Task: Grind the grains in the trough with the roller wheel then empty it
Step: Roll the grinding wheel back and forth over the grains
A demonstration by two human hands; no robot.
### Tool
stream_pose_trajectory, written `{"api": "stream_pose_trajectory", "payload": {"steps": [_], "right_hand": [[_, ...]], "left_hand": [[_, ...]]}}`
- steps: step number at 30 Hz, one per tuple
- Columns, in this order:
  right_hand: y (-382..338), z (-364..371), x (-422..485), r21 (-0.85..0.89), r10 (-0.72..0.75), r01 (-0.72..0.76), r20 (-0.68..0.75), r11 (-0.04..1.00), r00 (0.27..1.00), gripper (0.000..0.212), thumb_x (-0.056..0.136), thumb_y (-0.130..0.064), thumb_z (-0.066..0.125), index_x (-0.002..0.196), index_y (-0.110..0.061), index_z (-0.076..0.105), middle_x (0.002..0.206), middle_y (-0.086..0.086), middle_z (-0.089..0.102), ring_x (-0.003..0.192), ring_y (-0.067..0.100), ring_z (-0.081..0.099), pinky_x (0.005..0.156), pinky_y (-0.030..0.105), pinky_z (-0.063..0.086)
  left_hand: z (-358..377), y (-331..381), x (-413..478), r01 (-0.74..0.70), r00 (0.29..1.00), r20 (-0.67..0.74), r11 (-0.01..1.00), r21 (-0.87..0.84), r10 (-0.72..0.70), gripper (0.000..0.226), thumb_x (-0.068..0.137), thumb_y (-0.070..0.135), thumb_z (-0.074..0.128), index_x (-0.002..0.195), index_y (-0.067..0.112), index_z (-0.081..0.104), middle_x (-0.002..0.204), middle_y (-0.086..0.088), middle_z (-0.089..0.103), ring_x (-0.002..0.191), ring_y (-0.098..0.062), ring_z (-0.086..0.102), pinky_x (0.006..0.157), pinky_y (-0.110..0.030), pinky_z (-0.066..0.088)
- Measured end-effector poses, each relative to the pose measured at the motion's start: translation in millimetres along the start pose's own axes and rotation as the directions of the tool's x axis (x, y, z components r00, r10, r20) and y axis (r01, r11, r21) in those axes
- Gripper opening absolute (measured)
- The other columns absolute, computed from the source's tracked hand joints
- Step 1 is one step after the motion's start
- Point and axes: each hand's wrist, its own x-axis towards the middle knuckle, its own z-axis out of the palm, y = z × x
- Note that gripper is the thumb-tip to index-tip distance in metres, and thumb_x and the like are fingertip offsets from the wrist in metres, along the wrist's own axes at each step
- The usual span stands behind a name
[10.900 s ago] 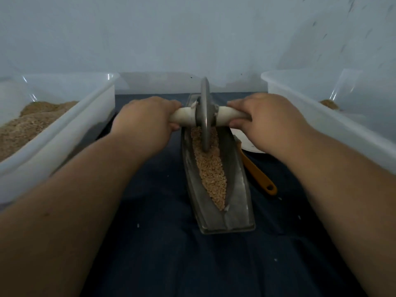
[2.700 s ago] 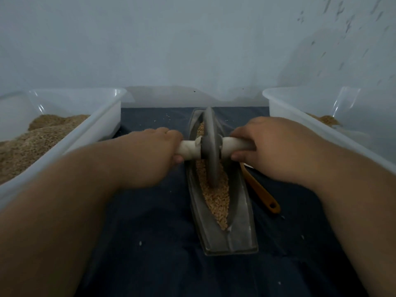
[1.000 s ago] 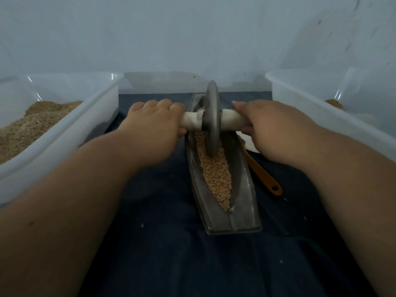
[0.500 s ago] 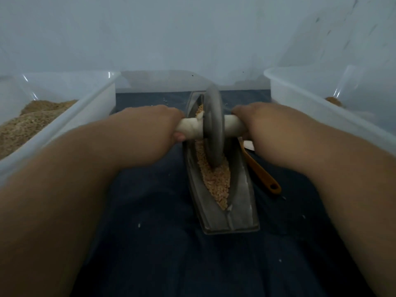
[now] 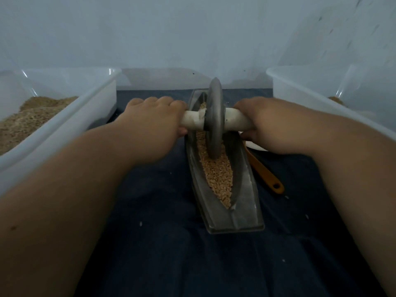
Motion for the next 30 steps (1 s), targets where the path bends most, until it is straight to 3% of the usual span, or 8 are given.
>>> {"api": "stream_pose_trajectory", "payload": {"steps": [7, 11, 13, 16, 20, 24, 27, 30], "right_hand": [[-7.8, -27.7, -20.6, -0.019, -0.015, 0.021, 0.254, 1.0, 0.967, 0.03, 0.085, -0.04, 0.067, 0.109, -0.035, 0.051, 0.097, -0.01, 0.058, 0.085, 0.009, 0.056, 0.075, 0.034, 0.046], [-10.0, -31.0, -28.9, -0.034, -0.02, 0.031, 0.291, 0.999, 0.956, 0.024, 0.086, -0.04, 0.067, 0.087, -0.041, 0.042, 0.09, -0.013, 0.054, 0.08, 0.004, 0.052, 0.067, 0.029, 0.038], [-7.4, -26.9, -26.6, -0.02, -0.014, 0.021, 0.272, 1.0, 0.962, 0.02, 0.087, -0.037, 0.067, 0.097, -0.038, 0.049, 0.096, -0.009, 0.058, 0.085, 0.01, 0.056, 0.074, 0.034, 0.045], [1.1, -12.7, -14.0, -0.019, 0.004, -0.001, 0.19, 1.0, 0.982, 0.037, 0.087, -0.028, 0.067, 0.121, -0.024, 0.052, 0.11, 0.001, 0.061, 0.094, 0.021, 0.059, 0.084, 0.044, 0.049], [9.9, 14.0, 7.2, -0.125, 0.06, -0.067, -0.06, 0.99, 0.996, 0.072, 0.089, -0.018, 0.063, 0.15, -0.022, 0.025, 0.128, 0.011, 0.053, 0.111, 0.032, 0.053, 0.091, 0.048, 0.047], [10.0, 29.9, 17.8, -0.166, 0.082, -0.118, -0.213, 0.979, 0.974, 0.078, 0.088, -0.025, 0.063, 0.153, -0.018, 0.02, 0.13, 0.012, 0.05, 0.114, 0.034, 0.048, 0.092, 0.047, 0.039], [3.5, 28.2, 11.0, -0.196, 0.084, -0.122, -0.192, 0.973, 0.978, 0.076, 0.09, -0.027, 0.059, 0.153, -0.014, 0.019, 0.13, 0.014, 0.048, 0.113, 0.035, 0.047, 0.092, 0.047, 0.037], [-9.2, 11.7, -8.1, -0.248, 0.039, -0.068, -0.119, 0.966, 0.992, 0.056, 0.092, -0.025, 0.054, 0.143, -0.012, 0.034, 0.119, 0.013, 0.053, 0.101, 0.032, 0.051, 0.086, 0.046, 0.045]], "left_hand": [[-24.3, -3.0, -14.1, -0.072, 0.969, 0.228, 0.99, -0.121, 0.098, 0.041, 0.076, 0.058, 0.035, 0.102, 0.03, 0.051, 0.093, 0.007, 0.057, 0.082, -0.015, 0.057, 0.076, -0.04, 0.049], [-26.4, -2.2, -13.6, -0.083, 0.966, 0.235, 0.988, -0.129, 0.111, 0.046, 0.072, 0.06, 0.033, 0.101, 0.03, 0.052, 0.092, 0.008, 0.056, 0.082, -0.016, 0.057, 0.076, -0.04, 0.048], [-23.6, -3.5, -10.1, -0.078, 0.968, 0.226, 0.986, -0.147, 0.11, 0.044, 0.075, 0.058, 0.035, 0.102, 0.029, 0.053, 0.093, 0.007, 0.057, 0.084, -0.017, 0.057, 0.078, -0.042, 0.049], [-13.3, -5.9, -4.8, -0.07, 0.986, 0.142, 0.992, -0.106, 0.084, 0.029, 0.083, 0.054, 0.038, 0.099, 0.031, 0.049, 0.094, 0.006, 0.055, 0.084, -0.02, 0.056, 0.075, -0.041, 0.048], [4.0, 2.0, 3.9, 0.002, 0.997, -0.08, 0.997, 0.073, 0.003, 0.035, 0.092, 0.046, 0.041, 0.116, 0.023, 0.05, 0.106, -0.004, 0.058, 0.094, -0.03, 0.057, 0.077, -0.041, 0.039], [12.0, 6.6, 8.7, 0.072, 0.991, -0.121, 0.987, 0.144, -0.055, 0.045, 0.094, 0.042, 0.04, 0.13, 0.015, 0.046, 0.12, -0.011, 0.055, 0.106, -0.035, 0.053, 0.09, -0.046, 0.038], [9.9, 4.4, 6.0, 0.043, 0.994, -0.109, 0.994, 0.102, -0.032, 0.044, 0.093, 0.043, 0.04, 0.128, 0.016, 0.047, 0.116, -0.01, 0.056, 0.103, -0.034, 0.054, 0.088, -0.046, 0.039], [0.3, 0.2, -0.5, -0.01, 1.0, -0.02, 1.0, 0.019, 0.01, 0.037, 0.092, 0.047, 0.041, 0.117, 0.022, 0.048, 0.107, -0.004, 0.055, 0.094, -0.027, 0.055, 0.079, -0.041, 0.04]]}}
